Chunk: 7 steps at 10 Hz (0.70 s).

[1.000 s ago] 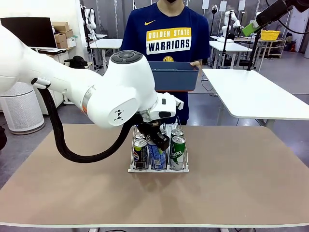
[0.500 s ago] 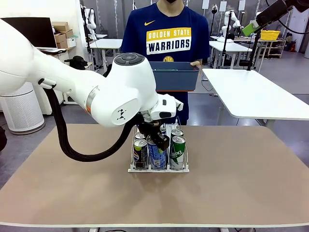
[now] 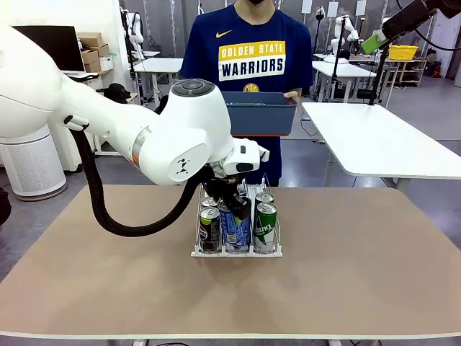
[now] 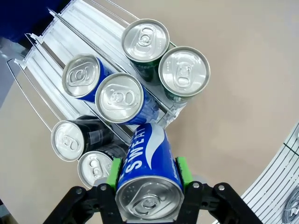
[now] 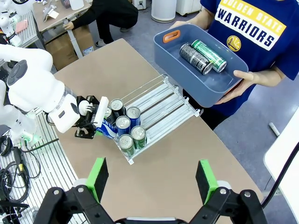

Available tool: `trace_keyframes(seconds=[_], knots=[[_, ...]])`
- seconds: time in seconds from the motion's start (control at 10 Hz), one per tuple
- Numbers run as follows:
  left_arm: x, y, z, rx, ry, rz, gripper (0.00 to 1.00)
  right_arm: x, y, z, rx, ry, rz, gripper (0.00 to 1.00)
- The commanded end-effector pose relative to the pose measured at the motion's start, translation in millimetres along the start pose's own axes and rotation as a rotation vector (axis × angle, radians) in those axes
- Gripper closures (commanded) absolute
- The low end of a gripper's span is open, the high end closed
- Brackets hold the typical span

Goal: Fill the beverage cans into the dispenser.
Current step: Place the picked Ionic drink in the line of the Automatic Can Dispenser with the same cans.

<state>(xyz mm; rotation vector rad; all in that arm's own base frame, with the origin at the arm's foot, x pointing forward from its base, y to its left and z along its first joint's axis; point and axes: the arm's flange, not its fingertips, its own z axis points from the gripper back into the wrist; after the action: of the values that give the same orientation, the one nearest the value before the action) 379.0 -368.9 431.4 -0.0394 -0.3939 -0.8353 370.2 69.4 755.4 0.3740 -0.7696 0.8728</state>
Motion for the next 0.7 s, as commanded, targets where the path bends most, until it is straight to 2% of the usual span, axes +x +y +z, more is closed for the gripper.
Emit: trace_keyframes(seconds=[0.0, 0.6], knots=[[20.5, 11.7, -8.7, 0.035, -0.071, 0.0, 0.43, -0.6, 0.0, -0.4, 0.001, 0.001, -0.001, 0.0], [33.2, 14.0, -22.9, 0.022, -0.072, -0.012, 0.43, -0.6, 0.0, -0.4, 0.001, 0.001, -0.001, 0.0]])
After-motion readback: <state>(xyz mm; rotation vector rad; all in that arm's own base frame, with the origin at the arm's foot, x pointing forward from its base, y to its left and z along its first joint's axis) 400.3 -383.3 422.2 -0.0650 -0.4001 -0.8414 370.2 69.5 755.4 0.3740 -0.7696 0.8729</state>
